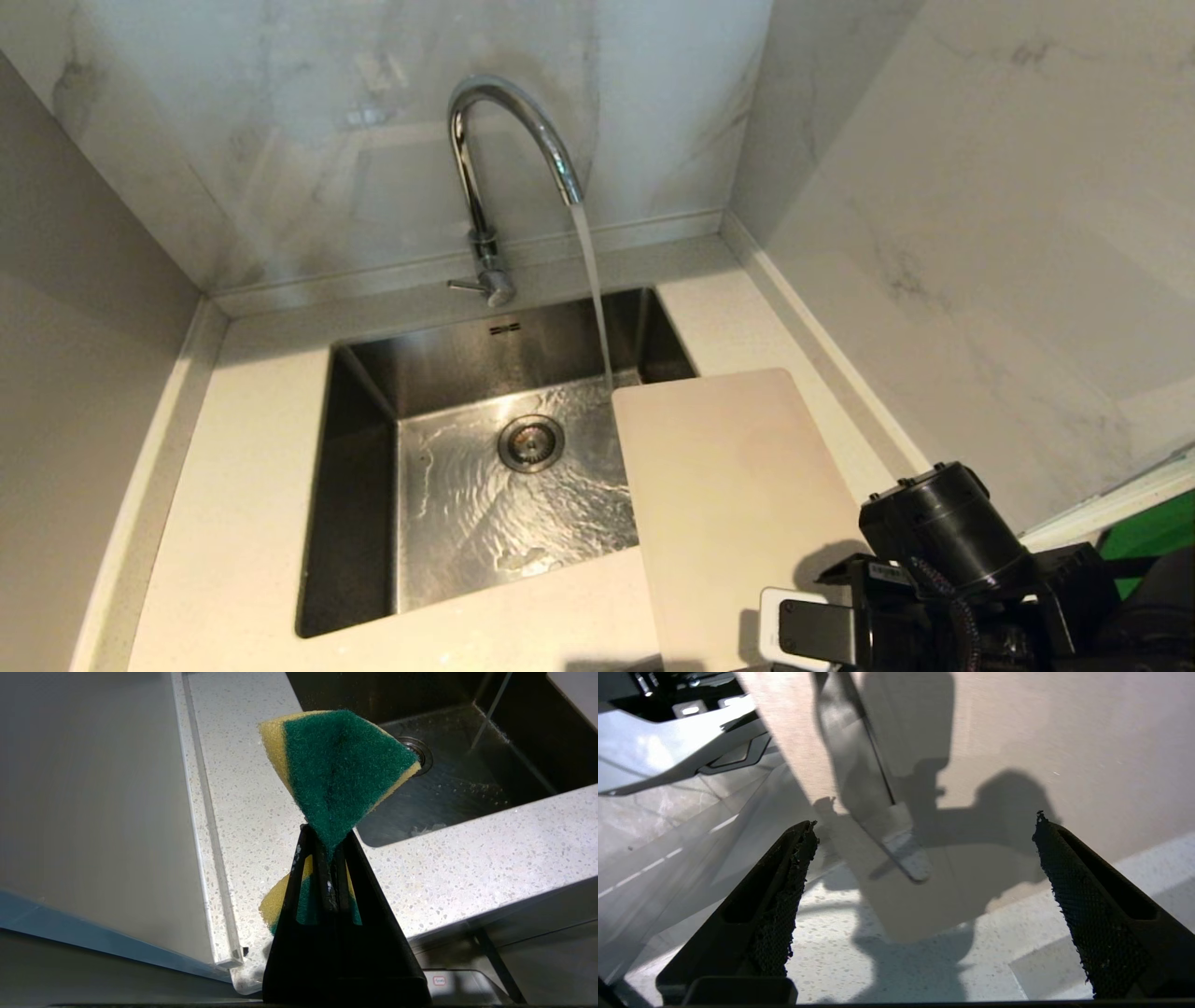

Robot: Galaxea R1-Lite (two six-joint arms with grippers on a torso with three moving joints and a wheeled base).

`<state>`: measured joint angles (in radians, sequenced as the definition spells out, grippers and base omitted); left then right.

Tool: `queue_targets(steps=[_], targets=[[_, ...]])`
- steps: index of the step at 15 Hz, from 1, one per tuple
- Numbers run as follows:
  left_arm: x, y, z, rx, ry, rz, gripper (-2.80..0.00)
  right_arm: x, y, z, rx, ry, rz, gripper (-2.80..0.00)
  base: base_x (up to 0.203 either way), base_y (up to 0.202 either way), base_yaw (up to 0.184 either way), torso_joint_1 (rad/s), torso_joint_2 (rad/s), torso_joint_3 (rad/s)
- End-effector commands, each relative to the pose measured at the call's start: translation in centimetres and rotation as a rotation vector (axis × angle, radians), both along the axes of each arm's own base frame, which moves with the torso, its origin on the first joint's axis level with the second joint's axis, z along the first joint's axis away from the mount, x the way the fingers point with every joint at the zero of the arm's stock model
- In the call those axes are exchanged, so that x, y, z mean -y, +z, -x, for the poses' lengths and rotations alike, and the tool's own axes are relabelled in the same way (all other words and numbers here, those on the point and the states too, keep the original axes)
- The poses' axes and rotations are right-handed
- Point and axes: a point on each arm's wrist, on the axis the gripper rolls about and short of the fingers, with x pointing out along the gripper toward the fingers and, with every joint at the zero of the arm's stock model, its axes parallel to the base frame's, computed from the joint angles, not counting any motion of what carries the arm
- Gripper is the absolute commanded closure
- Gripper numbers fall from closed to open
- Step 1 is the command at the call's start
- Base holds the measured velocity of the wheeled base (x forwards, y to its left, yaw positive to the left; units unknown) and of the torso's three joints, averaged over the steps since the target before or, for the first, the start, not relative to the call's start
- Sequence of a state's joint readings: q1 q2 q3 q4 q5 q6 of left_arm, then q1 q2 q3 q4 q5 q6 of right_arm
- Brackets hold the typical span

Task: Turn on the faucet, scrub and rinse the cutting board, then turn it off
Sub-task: Pick up the cutting board

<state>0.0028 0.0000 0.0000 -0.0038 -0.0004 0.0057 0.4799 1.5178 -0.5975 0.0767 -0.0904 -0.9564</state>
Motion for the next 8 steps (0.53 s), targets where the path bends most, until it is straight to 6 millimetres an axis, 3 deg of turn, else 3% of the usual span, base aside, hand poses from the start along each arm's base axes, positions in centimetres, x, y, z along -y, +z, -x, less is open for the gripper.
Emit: queue_targets(steps=[1, 8], targets=[[0.0, 0.0, 0.0, -0.002, 0.001, 0.0, 0.0, -0.6, -0.6, 0.4, -0.026, 0.039, 0.017, -2.8, 0.0, 0.0, 0.0, 0.0, 0.0, 0.0], [0.0, 0.0, 0.0, -0.002, 0.001, -0.002, 0.0, -1.3, -2.7, 0.6, -0.107, 0.065, 0.065, -2.8, 0.0, 0.0, 0.0, 0.0, 0.0, 0.0]])
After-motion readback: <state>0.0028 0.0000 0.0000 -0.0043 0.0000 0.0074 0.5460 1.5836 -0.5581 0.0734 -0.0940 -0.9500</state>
